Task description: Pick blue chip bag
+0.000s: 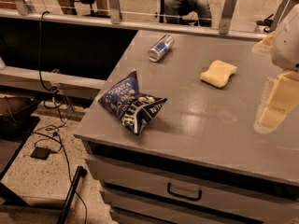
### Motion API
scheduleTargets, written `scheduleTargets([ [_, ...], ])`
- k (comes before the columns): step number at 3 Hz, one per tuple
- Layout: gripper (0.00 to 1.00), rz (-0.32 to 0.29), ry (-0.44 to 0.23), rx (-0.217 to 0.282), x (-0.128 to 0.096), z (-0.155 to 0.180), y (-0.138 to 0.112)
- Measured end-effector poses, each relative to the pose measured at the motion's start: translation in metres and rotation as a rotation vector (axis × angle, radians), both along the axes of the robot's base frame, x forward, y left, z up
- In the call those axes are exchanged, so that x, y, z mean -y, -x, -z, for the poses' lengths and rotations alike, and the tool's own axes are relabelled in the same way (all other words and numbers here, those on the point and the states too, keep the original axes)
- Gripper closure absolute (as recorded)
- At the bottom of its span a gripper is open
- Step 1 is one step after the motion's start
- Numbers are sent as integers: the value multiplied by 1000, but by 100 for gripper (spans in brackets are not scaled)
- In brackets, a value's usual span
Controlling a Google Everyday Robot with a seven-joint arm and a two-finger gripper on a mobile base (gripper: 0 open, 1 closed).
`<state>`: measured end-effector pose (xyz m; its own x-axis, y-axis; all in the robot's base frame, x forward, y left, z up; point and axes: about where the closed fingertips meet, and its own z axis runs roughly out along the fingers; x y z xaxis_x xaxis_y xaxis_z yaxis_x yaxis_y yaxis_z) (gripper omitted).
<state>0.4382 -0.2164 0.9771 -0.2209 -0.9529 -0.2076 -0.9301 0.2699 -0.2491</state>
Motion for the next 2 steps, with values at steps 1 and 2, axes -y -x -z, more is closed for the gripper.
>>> scheduleTargets([
  [1, 0, 0, 0, 0, 0, 0, 0],
  [2, 0, -173, -95, -5, -68, 11, -26],
])
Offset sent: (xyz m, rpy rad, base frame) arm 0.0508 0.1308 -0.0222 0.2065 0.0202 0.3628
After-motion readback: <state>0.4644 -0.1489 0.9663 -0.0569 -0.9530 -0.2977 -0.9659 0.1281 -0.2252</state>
